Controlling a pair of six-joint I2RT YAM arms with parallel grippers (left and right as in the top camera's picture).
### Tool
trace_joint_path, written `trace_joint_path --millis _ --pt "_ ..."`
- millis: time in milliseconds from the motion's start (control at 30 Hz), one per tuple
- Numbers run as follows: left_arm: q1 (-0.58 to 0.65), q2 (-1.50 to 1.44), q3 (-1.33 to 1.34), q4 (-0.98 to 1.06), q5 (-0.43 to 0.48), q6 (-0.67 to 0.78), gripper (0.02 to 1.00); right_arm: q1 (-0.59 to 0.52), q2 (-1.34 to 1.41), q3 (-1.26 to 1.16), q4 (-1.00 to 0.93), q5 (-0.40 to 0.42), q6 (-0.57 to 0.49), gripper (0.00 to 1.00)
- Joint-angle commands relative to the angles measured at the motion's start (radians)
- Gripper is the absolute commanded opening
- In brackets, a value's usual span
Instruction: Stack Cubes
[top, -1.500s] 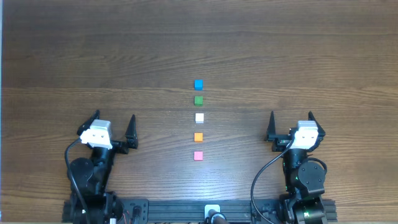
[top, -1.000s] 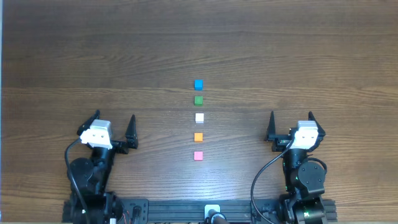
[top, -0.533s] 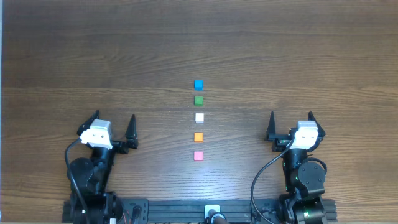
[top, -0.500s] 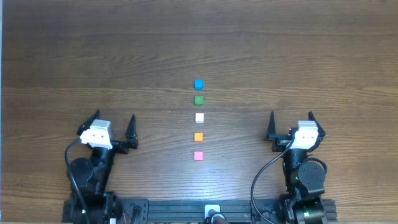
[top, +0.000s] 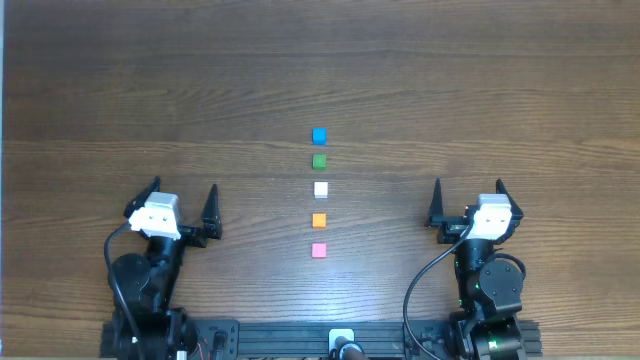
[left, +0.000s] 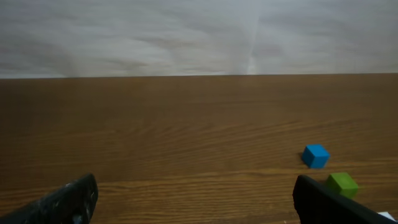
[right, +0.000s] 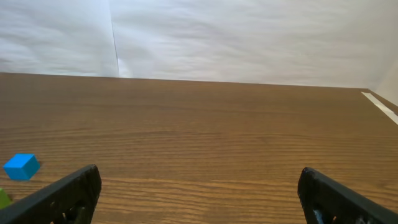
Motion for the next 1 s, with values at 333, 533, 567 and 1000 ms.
trace_joint_path --millis 333,533,567,1000 --pt "-0.151 0.619 0.685 -0.247 0.249 -0.526 0.996 -0.006 -0.011 -0.009 0.0 -0.011 -0.005 0.989" --pt "-0.394 1.017 1.168 -0.712 0.12 -0.721 0.993 -0.006 -0.011 -0.009 0.0 -0.011 -0.005 0.993" --pt "-0.444 1.07 1.213 -0.748 0.071 -0.753 0.996 -0.006 -0.011 -0.009 0.0 -0.011 -0.005 0.991" --pt "-0.856 1.583 1.333 -0.906 -0.064 -1.078 0.996 -0.006 -0.011 -0.009 0.0 -0.011 -0.005 0.991"
